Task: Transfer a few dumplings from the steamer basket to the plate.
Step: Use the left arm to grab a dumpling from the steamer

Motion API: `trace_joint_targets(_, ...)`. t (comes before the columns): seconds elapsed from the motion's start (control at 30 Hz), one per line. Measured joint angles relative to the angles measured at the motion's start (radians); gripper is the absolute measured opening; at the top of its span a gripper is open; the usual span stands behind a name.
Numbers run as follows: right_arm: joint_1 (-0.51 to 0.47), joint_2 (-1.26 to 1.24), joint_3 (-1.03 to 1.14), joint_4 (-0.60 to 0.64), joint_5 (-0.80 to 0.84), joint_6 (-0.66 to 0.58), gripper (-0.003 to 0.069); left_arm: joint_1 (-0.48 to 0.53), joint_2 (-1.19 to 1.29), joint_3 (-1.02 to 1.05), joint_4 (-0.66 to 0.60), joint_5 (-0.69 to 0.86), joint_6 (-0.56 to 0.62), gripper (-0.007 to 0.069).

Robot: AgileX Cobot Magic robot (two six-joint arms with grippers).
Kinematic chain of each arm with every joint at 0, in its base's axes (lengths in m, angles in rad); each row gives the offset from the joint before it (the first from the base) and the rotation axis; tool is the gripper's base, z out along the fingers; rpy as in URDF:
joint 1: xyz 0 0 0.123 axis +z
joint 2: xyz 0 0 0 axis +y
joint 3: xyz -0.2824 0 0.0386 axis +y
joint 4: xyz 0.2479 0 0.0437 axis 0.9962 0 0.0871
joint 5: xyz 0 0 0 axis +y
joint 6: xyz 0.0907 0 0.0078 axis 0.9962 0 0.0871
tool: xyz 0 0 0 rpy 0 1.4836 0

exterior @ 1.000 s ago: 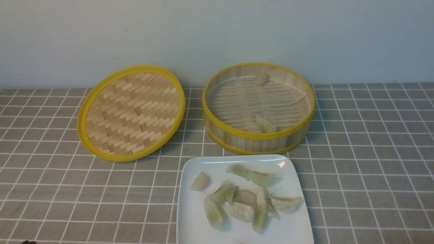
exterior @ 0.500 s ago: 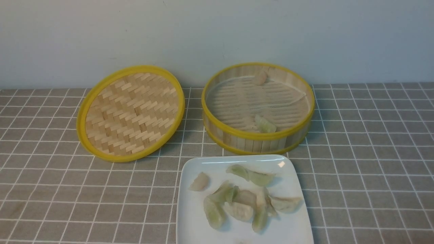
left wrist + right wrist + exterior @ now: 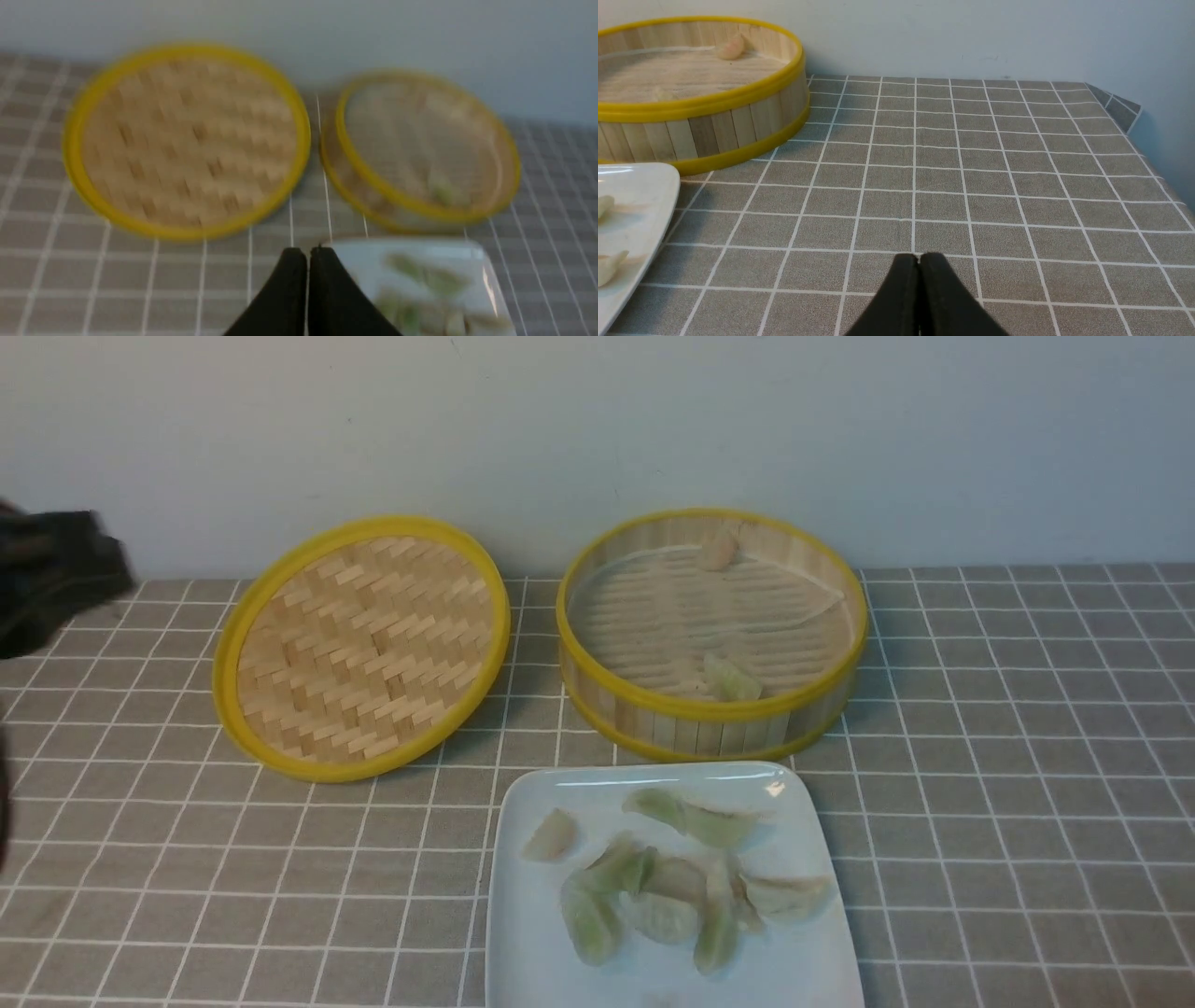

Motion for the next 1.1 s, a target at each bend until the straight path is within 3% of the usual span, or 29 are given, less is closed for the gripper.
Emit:
trace_joint_targets(0.03,0.000,0.000,0.000,0.000,0.000,0.000,-0.0014,-0.013,0.129,-0.090,-0.026,0.093,0.037,-0.0005)
trace_joint_targets(0.17,0.000,0.000,0.000,0.000,0.000,0.000,-0.0014,-0.089,0.408,-0.272,-0.027,0.215,0.066,-0.0005)
trace_joint_targets(0.33,0.000,0.000,0.000,0.000,0.000,0.000,-0.0014,-0.287,0.755,-0.582,0.116,0.338,0.000,-0.0005)
trace_joint_targets(0.6,0.000,0.000,0.000,0.000,0.000,0.000,-0.0014,-0.458,1.128,-1.090,0.188,0.363,-0.042,-0.0005)
trace_joint_targets(0.8,0.000,0.000,0.000,0.000,0.000,0.000,-0.0014,-0.512,1.288,-1.311,0.175,0.369,-0.033,-0.0005)
trace_joint_targets(1.1,0.000,0.000,0.000,0.000,0.000,0.000,-0.0014,-0.519,1.424,-1.418,0.143,0.380,-0.033,-0.0001)
